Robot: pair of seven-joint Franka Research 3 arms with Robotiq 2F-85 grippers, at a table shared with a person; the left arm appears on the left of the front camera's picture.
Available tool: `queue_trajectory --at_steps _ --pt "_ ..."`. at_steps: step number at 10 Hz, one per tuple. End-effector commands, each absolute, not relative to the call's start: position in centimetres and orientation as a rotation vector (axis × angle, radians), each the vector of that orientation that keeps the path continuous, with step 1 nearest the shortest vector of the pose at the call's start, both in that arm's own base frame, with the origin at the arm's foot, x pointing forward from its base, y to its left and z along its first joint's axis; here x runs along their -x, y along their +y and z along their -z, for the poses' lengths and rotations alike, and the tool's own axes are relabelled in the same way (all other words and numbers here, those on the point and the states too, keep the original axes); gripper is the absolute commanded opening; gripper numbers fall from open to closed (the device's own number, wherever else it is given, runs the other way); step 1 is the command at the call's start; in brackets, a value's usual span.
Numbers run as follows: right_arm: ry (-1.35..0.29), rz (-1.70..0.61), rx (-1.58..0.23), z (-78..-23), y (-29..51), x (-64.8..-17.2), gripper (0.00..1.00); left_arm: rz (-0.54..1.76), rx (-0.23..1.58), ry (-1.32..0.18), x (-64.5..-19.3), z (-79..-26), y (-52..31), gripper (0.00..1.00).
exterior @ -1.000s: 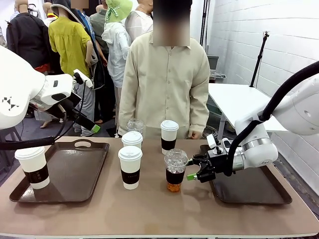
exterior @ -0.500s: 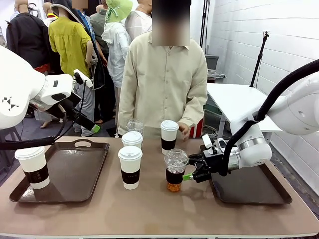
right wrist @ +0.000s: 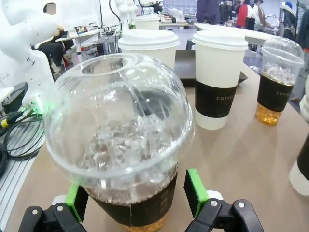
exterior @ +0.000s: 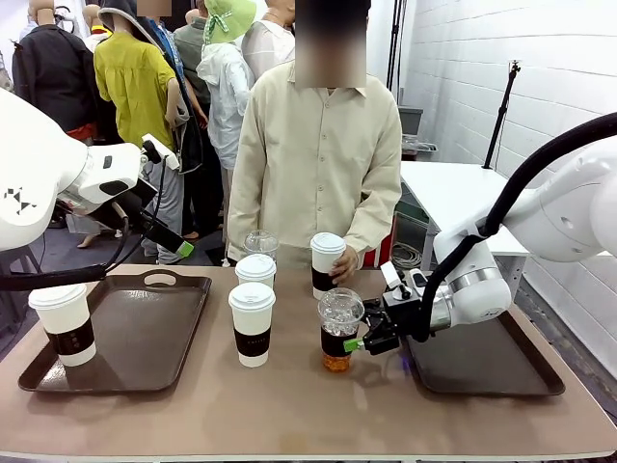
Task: Distribute the coffee onto the tray.
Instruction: Pick up one iced Americano and place it on the right Handle tray.
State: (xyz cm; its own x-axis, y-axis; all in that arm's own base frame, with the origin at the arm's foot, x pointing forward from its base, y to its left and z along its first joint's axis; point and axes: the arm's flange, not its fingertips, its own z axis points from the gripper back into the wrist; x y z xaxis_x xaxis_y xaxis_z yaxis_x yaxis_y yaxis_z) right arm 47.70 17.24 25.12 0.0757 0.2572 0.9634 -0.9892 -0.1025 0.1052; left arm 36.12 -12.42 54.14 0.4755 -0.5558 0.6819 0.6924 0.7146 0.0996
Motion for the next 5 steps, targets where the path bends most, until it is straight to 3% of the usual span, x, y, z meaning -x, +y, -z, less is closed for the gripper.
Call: queue_trajectory --at_steps 1,5 --pt "-0.877 -1.338 -1.188 -24.82 18.40 -48.56 1.00 0.770 0.203 -0.749 -36.08 -54.11 -12.36 1.00" --pt "-0.851 -1.301 -1.206 -24.11 19.27 -48.89 1.00 0.770 0.203 -0.749 -36.08 -54.11 -12.36 1.00"
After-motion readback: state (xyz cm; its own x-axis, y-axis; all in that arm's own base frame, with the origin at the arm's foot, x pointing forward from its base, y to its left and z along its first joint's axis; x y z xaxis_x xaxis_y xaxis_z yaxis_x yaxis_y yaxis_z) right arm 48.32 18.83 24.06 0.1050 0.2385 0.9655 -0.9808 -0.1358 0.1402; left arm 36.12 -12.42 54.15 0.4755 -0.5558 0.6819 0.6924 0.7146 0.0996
